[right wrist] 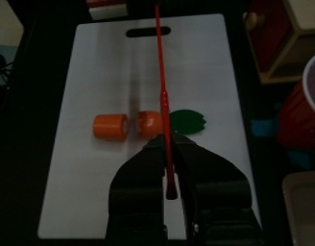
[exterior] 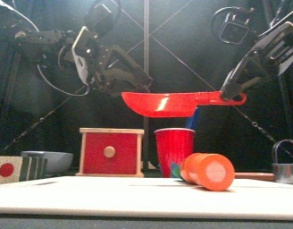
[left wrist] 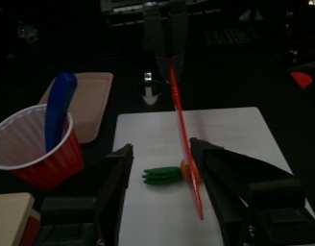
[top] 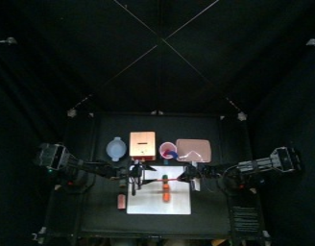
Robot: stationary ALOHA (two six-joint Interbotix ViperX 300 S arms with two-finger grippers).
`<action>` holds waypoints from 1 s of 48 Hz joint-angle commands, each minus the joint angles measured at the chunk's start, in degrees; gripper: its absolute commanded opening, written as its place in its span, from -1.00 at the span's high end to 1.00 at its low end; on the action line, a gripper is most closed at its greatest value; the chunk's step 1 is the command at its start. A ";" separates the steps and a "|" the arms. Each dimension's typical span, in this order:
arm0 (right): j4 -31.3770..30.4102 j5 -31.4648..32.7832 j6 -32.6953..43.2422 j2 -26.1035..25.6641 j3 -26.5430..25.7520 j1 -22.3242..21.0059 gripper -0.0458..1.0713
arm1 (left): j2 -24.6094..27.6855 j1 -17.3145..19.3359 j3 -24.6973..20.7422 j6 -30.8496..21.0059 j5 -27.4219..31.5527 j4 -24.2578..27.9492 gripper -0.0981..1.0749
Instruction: Drop knife
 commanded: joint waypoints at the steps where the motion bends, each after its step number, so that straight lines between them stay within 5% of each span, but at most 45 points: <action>1: 2.11 2.64 0.18 -1.67 -2.11 -0.70 0.59 | -1.76 -0.09 0.88 0.09 -3.08 -0.88 -0.64; 14: 3.96 7.03 0.18 -8.00 -3.69 -4.57 0.58 | -2.55 -0.09 3.08 0.18 -6.15 -1.58 -0.64; 24: 6.77 19.16 5.54 -13.45 -7.47 -16.17 0.58 | -2.55 -0.09 3.96 0.09 -6.24 -1.58 -0.64; 30: 2.37 29.00 11.60 -13.62 -9.67 -21.18 0.58 | -2.64 -0.09 4.31 0.09 -6.24 -1.58 -0.64; 40: -8.17 32.34 29.79 -17.40 -8.79 -21.18 0.58 | -2.81 0.09 5.36 0.09 -6.50 -1.76 -0.64; 48: -15.64 38.14 52.29 -23.03 -4.75 -17.14 0.58 | -3.08 0.26 6.15 0.18 -6.50 -2.29 -0.64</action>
